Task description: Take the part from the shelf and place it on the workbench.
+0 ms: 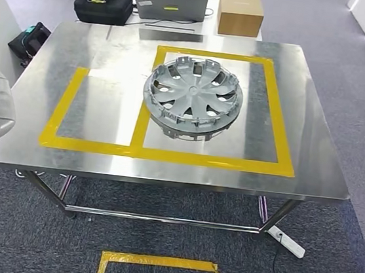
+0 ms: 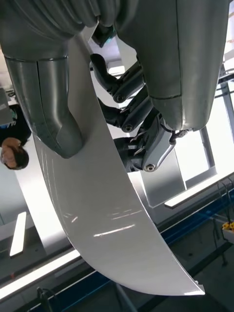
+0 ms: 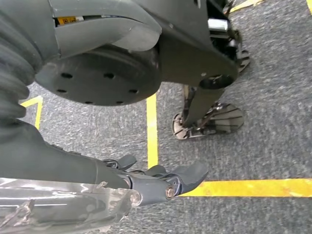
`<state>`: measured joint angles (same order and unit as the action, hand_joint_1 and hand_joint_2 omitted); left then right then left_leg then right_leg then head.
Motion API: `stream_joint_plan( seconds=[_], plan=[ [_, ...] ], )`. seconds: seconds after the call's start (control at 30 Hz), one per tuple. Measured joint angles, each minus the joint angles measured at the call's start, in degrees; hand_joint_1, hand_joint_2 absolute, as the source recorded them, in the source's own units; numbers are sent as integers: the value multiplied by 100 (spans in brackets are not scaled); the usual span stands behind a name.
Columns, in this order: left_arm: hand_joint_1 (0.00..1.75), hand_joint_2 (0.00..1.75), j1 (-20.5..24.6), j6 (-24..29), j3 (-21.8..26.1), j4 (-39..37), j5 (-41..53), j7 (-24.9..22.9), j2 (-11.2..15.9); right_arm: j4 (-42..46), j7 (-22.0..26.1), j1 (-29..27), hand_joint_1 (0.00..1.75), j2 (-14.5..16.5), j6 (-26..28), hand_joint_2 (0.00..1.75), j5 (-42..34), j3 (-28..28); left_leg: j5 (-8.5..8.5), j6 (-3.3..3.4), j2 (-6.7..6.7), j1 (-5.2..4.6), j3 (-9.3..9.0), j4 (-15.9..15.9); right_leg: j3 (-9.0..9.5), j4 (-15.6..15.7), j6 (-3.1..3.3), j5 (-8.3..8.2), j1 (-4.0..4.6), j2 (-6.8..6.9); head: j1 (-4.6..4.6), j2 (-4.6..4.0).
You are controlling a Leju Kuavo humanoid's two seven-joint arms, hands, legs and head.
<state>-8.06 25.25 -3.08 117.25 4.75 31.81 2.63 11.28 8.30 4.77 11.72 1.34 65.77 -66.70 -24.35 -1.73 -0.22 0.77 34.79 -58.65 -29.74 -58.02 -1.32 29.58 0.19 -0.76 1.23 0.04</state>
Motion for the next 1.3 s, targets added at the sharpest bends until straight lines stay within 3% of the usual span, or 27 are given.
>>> stream_joint_plan(
  seconds=[0.1,0.17,0.27,0.3,0.33,0.37,0.43,0.5,0.57,0.67,0.8,0.93,1.07,1.3],
  plan=[
    [175,175,5,-8,-32,-17,-4,-29,12,0,-16,3,0,0,1,175,16,4,-93,131,-19,5,-90,103,103,20,-112,34,8,13,-17,0],
    [175,175,26,-44,-68,-34,31,-53,30,0,-27,11,0,0,-3,175,34,15,-119,201,-27,24,-164,116,-19,-255,-169,144,1,26,-51,0],
    [175,175,98,-90,-159,-98,116,-120,52,0,-38,12,0,0,-12,175,58,31,-195,251,-26,21,-231,118,-730,-1350,-216,532,-12,31,-91,0],
    [175,175,123,-102,-190,-134,143,-148,58,0,-39,7,0,0,-13,175,67,32,-227,252,-29,19,-263,117,-940,-1581,-223,600,-14,31,-92,0],
    [175,175,147,-113,-221,-171,166,-173,64,0,-40,4,0,0,-13,175,75,33,-265,249,-33,18,-310,116,-1047,-1597,-221,549,-14,31,-96,0],
    [175,175,173,-120,-249,-207,181,-194,70,0,-40,4,0,0,-14,175,82,33,-311,241,-36,18,-373,116,-1048,-1402,-213,371,-14,31,-95,0],
    [175,175,230,-126,-296,-265,192,-217,81,-1,-41,0,0,0,-15,175,88,34,-412,207,-39,20,-511,118,-857,-667,-175,-201,-11,31,-98,0],
    [175,175,273,-128,-317,-308,193,-224,87,-2,-41,-4,0,0,-16,175,92,35,-479,149,-43,13,-574,128,-718,-204,-107,-479,6,34,-101,0],
    [175,175,295,-132,-330,-345,199,-231,92,-3,-42,-8,0,0,-16,175,98,36,-481,102,-47,8,-590,144,-687,-122,-69,-521,18,32,-97,0],
    [175,175,396,-171,-378,-422,245,-295,121,-4,-41,-5,0,0,-24,175,122,39,-433,162,-46,7,-605,192,-676,-89,-132,-646,3,6,-77,0],
    [175,175,737,-238,-518,-687,472,-503,163,-4,-45,14,0,0,-60,175,191,84,-436,159,-46,5,-658,311,-681,-83,-55,-607,10,-9,-71,0],
    [175,175,1398,-241,-800,-1353,1182,-860,250,-4,-73,36,0,0,-139,175,340,196,-428,61,-49,8,-656,356,-678,-83,6,-609,19,7,-73,0],
    [175,175,2153,-175,-1068,-2272,1737,-1046,268,-4,-106,56,0,0,-236,175,483,328,-400,5,-48,5,-651,357,-679,-80,39,-649,18,3,-75,0],
    [175,175,3120,-14,-1380,-3766,2399,-1210,249,-4,-210,86,0,0,-321,175,603,494,-365,-6,-42,-6,-648,353,-681,-58,34,-697,10,-7,-75,0]
  ],
)
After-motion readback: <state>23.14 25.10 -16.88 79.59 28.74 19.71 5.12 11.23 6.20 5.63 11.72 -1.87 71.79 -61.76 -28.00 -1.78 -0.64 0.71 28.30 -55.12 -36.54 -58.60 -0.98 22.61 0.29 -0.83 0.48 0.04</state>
